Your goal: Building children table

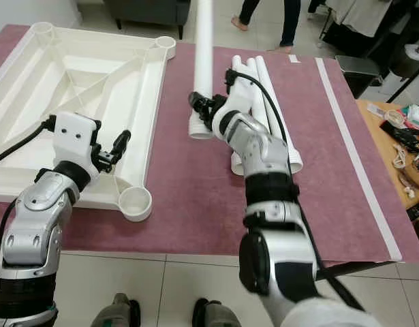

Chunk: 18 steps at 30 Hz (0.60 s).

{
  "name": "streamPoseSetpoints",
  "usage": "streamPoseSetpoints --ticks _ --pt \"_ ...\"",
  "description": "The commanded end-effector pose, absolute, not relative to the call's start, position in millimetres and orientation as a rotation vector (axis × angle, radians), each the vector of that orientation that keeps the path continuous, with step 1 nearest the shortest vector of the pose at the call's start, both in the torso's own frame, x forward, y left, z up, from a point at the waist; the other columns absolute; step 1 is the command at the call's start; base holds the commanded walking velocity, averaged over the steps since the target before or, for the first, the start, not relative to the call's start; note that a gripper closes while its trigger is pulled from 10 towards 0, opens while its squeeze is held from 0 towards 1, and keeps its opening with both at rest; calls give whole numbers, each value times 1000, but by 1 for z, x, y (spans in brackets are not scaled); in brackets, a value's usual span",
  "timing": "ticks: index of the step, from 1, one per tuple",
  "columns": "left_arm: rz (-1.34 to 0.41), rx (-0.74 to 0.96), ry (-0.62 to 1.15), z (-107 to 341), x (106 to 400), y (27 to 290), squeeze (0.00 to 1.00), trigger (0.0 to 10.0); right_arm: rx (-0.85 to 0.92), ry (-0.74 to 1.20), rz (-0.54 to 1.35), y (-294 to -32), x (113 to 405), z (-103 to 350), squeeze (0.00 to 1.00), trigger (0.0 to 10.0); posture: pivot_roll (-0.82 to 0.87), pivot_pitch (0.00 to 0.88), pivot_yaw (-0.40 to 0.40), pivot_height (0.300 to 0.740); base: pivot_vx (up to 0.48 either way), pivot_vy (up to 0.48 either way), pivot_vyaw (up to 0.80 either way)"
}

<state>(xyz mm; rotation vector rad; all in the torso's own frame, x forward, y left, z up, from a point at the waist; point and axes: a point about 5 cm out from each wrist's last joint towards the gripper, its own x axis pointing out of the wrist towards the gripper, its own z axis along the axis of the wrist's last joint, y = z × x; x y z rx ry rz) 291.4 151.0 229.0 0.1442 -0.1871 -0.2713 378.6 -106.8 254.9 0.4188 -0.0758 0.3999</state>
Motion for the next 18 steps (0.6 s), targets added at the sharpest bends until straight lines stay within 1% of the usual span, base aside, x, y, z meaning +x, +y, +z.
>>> streamPoseSetpoints --ticks 1,3,4,6,9,11,12,15,18 --pt "-300 106 -174 229 292 148 0 10000 430 -178 423 -108 370 263 0 10000 99 107 -55 740 0 0 0" --pt "-387 61 -185 237 299 134 0 10000 360 -258 442 -102 356 254 0 10000 98 89 -36 740 0 0 0" --pt "-387 61 -185 237 299 134 0 10000 360 -258 442 -102 356 254 0 10000 98 89 -36 740 0 0 0" --pt "-457 52 -178 241 304 122 0 10000 282 -286 459 -94 347 247 0 10000 96 81 -31 740 0 0 0" --pt "-479 54 -169 242 306 118 0 10000 253 -292 463 -91 343 245 0 10000 96 81 -31 740 0 0 0" --pt "-571 34 -151 246 311 105 0 10000 166 -338 470 -85 332 237 0 10000 96 64 -22 740 0 0 0" --pt "-571 34 -151 246 311 105 0 10000 166 -338 470 -85 332 237 0 10000 96 64 -22 740 0 0 0" --pt "-760 -17 -153 257 311 92 0 10000 49 -396 454 -82 322 222 0 10000 94 55 -10 740 0 0 0" --pt "-893 -89 -159 268 307 94 0 10000 -29 -458 412 -88 318 219 0 10000 93 49 0 740 0 0 0"
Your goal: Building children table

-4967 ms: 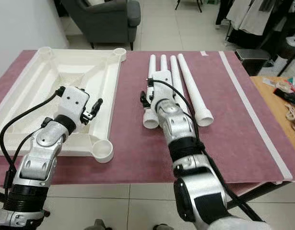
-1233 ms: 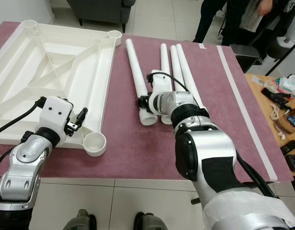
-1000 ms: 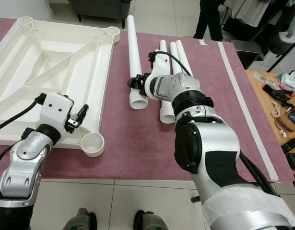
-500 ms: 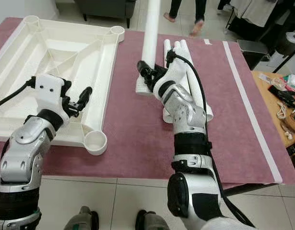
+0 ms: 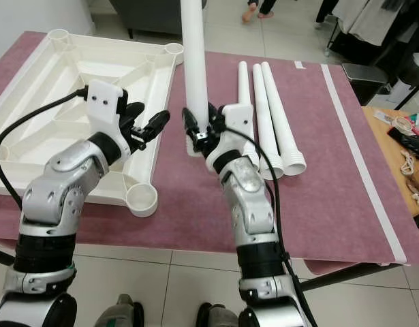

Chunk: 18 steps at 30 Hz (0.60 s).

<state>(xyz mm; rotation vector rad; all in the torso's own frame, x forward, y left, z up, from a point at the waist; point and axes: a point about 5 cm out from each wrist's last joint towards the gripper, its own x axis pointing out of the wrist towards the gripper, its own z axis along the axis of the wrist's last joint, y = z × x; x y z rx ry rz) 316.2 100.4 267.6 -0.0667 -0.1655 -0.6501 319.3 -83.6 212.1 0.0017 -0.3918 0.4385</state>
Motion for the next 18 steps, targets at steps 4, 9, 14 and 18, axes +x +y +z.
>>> streamPoseSetpoints --ticks 4,9,14,18 --pt "-961 -110 -178 275 304 95 0 10000 -52 -471 395 -92 317 219 0 10000 89 46 7 740 0 0 0" --pt "-1093 -133 -203 292 305 95 0 10000 -62 -497 346 -104 315 224 0 10000 60 29 57 740 0 0 0" --pt "-1167 -177 -200 298 307 84 0 10000 -60 -532 326 -102 312 228 0 10000 38 16 91 740 0 0 0" --pt "-1263 -214 -190 303 307 68 0 10000 -98 -568 348 -96 305 226 0 10000 18 8 118 740 0 0 0"
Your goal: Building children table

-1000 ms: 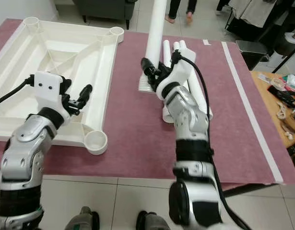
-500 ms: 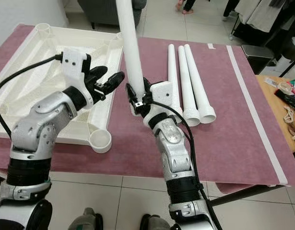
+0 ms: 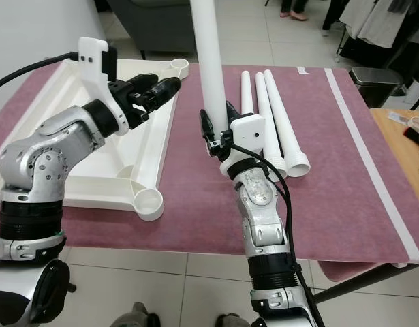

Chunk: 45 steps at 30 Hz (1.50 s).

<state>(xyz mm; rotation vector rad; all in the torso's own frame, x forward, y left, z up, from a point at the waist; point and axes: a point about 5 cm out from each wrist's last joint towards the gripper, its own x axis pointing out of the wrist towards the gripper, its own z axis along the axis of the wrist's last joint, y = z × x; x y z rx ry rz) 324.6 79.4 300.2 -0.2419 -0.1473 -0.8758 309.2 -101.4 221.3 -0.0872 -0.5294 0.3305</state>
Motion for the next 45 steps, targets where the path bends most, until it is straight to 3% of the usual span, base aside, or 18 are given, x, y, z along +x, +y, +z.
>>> streamPoseSetpoints --ticks 1,8,15,16,19,20,21,23,24,30,34,35,38,39,40,41,45 --pt "-1286 -222 -181 304 308 63 0 10000 -114 -580 364 -95 303 226 0 10000 13 7 125 740 0 0 0" --pt "-1377 -225 -170 309 310 37 0 10000 -176 -604 410 -88 295 226 0 10000 -25 5 159 740 0 0 0" --pt "-1316 -223 -160 307 319 36 0 10000 -181 -624 393 -87 293 228 0 10000 -34 8 162 740 0 0 0" --pt "-1300 -232 -161 308 321 37 0 7020 -187 -626 389 -87 292 228 0 10000 -33 9 160 740 0 0 0" --pt "-1292 -237 -163 308 322 38 0 7020 -192 -625 388 -88 292 227 0 10000 -33 9 160 740 0 0 0" --pt "-1279 -243 -162 308 323 38 0 4706 -197 -625 388 -88 291 226 0 10000 -30 10 156 740 0 0 0" --pt "-1263 -257 -160 308 325 38 0 3020 -204 -625 393 -87 290 225 0 10000 -27 12 154 740 0 0 0" --pt "-1252 -269 -157 308 326 38 0 2902 -208 -624 396 -87 290 224 0 10000 -27 12 154 740 0 0 0" --pt "-1232 -276 -154 308 329 39 0 0 -217 -621 399 -86 289 222 0 10000 -27 12 153 740 0 0 0" --pt "-1232 -294 -165 309 328 38 0 0 -242 -596 389 -86 291 219 0 10000 -23 15 147 740 0 0 0" --pt "-1261 -194 -203 307 321 35 0 0 -327 -525 364 -86 298 214 0 10000 -22 16 142 740 0 0 0" --pt "-1272 -128 -218 305 318 33 0 0 -333 -505 371 -86 301 214 1000 10000 -20 17 137 740 0 0 0" --pt "-1290 -66 -231 302 314 31 0 0 -345 -490 381 -85 304 216 1000 10000 -17 17 133 740 0 0 0" --pt "-1304 -14 -241 300 312 29 0 0 -359 -470 400 -83 306 220 839 10000 -17 18 129 740 0 0 0" --pt "-1304 -14 -241 300 312 29 0 0 -359 -470 400 -83 306 220 839 10000 -17 18 129 740 0 0 0" --pt "-1314 20 -247 298 310 28 0 0 -352 -447 421 -81 308 225 0 10000 -17 17 127 740 0 0 0" --pt "-1313 98 -252 295 310 28 0 0 -319 -371 473 -80 311 235 0 10000 -18 16 122 740 0 0 0"
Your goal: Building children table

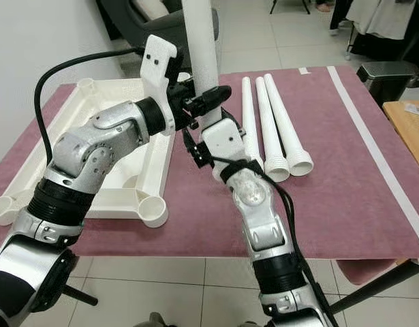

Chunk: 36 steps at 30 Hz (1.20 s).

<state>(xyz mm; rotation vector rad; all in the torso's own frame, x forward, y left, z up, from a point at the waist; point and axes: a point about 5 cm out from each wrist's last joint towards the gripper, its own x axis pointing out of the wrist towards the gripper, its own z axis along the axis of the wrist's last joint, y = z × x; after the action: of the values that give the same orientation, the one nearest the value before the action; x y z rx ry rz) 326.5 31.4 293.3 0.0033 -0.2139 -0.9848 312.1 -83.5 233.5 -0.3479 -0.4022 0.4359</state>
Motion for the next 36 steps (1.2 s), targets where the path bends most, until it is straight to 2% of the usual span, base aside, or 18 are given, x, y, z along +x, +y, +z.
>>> streamPoseSetpoints --ticks 1,5,16,17,18,19,21,22,28,29,30,31,32,33,36 --pt "-1313 148 -257 291 311 29 0 0 -310 -359 485 -81 311 238 0 10000 -20 16 119 740 0 0 0" --pt "-1309 212 -249 282 312 30 0 0 -315 -342 497 -85 310 247 0 10000 -28 16 118 740 0 0 0" --pt "-1285 169 -261 282 314 34 0 0 -286 -266 509 -93 308 243 0 10000 -40 15 109 740 0 0 0" --pt "-1292 152 -266 283 312 34 0 0 -271 -245 517 -93 307 242 0 9490 -40 15 109 740 0 0 0" --pt "-1292 152 -266 283 312 34 0 0 -271 -245 517 -93 307 242 0 9490 -40 15 109 740 0 0 0" --pt "-1299 140 -270 283 311 33 0 0 -259 -228 524 -93 307 241 0 7647 -39 13 107 740 0 0 0" --pt "-1307 138 -277 283 309 32 0 0 -244 -207 532 -93 307 240 0 7373 -39 13 107 740 0 0 0" --pt "-1315 136 -280 282 307 31 0 0 -231 -191 540 -92 307 239 0 4863 -36 12 104 740 0 0 0" --pt "-1342 145 -274 277 303 31 0 0 -202 -172 547 -91 309 241 0 4510 -34 13 101 740 0 0 0" --pt "-1344 155 -270 274 302 31 0 0 -195 -170 549 -92 309 243 0 4039 -33 16 98 740 0 0 0" --pt "-1344 155 -270 274 302 31 0 0 -195 -170 549 -92 309 243 0 4039 -33 16 98 740 0 0 0" --pt "-1344 159 -266 271 301 31 0 0 -189 -169 551 -92 309 244 0 3451 -33 16 98 740 0 0 0" --pt "-1344 159 -266 271 301 31 0 0 -189 -169 551 -92 309 244 0 3451 -33 16 98 740 0 0 0" --pt "-1347 167 -259 267 299 30 0 0 -178 -166 558 -92 309 246 0 0 -35 22 94 740 0 0 0" --pt "-1353 168 -255 263 297 29 0 0 -172 -165 564 -92 308 247 0 0 -36 23 93 740 0 0 0"
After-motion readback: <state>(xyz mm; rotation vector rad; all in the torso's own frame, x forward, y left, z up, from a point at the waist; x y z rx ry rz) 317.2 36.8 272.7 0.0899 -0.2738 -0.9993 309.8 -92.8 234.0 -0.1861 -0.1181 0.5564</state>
